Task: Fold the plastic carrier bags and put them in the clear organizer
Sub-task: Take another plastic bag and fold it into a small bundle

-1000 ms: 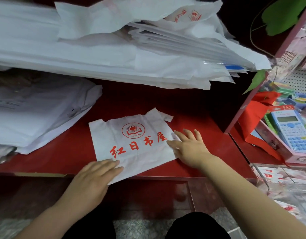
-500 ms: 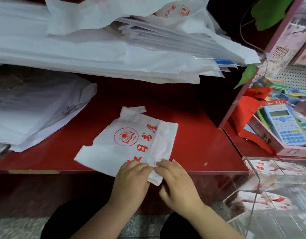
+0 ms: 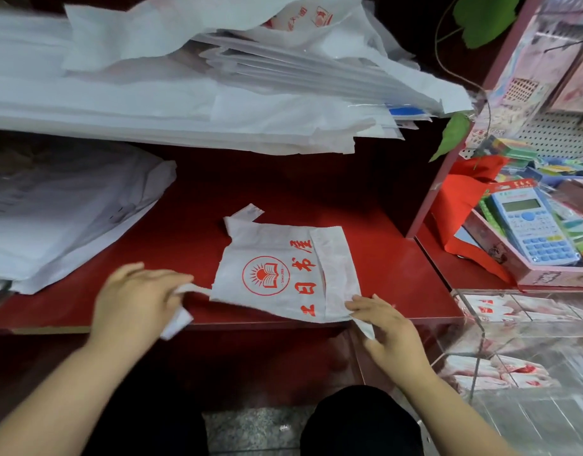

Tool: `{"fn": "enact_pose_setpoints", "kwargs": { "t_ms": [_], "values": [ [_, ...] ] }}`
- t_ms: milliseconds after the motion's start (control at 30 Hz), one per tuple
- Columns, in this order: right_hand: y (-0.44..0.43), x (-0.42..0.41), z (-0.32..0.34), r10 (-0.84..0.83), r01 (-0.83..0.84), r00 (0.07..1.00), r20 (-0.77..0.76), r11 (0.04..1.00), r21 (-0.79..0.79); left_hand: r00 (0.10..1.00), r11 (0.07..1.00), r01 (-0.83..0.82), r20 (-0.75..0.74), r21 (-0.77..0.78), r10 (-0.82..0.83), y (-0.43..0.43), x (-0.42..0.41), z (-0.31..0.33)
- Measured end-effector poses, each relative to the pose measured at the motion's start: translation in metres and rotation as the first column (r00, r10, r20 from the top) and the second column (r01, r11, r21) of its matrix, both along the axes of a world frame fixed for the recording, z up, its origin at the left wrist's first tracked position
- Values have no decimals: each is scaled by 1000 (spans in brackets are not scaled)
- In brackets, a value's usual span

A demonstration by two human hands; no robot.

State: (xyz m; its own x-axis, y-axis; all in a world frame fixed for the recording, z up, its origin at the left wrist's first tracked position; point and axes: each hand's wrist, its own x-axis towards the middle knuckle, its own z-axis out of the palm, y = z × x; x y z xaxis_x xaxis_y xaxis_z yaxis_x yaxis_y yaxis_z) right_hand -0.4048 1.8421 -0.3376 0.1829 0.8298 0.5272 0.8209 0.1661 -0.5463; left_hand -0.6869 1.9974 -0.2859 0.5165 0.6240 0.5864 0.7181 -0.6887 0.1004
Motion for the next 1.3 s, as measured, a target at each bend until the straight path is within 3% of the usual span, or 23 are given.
{"fn": "enact_pose_setpoints", "kwargs": {
  "t_ms": [100,200,367,433,500,633,733,833,967,1033,1133,1200,1300],
  "values": [
    [3,2,-3,-37,37,999,-8,999,9,993,991,-100,55,-85,105,17,-20,19],
    [5,0,3,-79,78,994,-79,997,-17,990,960,-134,16,-247,142,33,-33,26],
    [12,-5,18,-88,82,989,-121,995,-56,941,852,139,-202,-505,-273,13,0,18],
    [15,-2,20,-125,103,972,-199,988,-119,928,821,160,-200,-548,-314,7,20,6],
    [19,1,23,-177,132,944,-279,976,-176,970,763,151,-56,-629,-238,9,33,4],
    [35,7,34,-278,169,888,-367,938,-302,973,528,228,214,-818,-89,24,37,11],
    [52,8,39,-364,230,883,-297,886,-403,963,488,253,265,-835,-44,30,39,15],
    [67,6,44,-461,343,879,-121,788,-510,960,512,250,281,-821,-19,33,41,14],
    [77,6,49,-520,413,854,-7,687,-598,987,684,137,157,-716,-33,39,29,12],
    [80,7,52,-527,414,850,10,655,-632,995,811,55,103,-583,6,43,18,15],
    [84,7,55,-539,427,841,43,614,-663,997,968,-46,-68,-248,30,54,-1,10],
    [85,5,55,-547,449,834,70,599,-663,987,978,-124,-120,-169,104,58,-8,1],
    [86,0,52,-553,483,826,110,593,-644,989,965,-142,16,-221,149,45,-1,6]
  ]
}}
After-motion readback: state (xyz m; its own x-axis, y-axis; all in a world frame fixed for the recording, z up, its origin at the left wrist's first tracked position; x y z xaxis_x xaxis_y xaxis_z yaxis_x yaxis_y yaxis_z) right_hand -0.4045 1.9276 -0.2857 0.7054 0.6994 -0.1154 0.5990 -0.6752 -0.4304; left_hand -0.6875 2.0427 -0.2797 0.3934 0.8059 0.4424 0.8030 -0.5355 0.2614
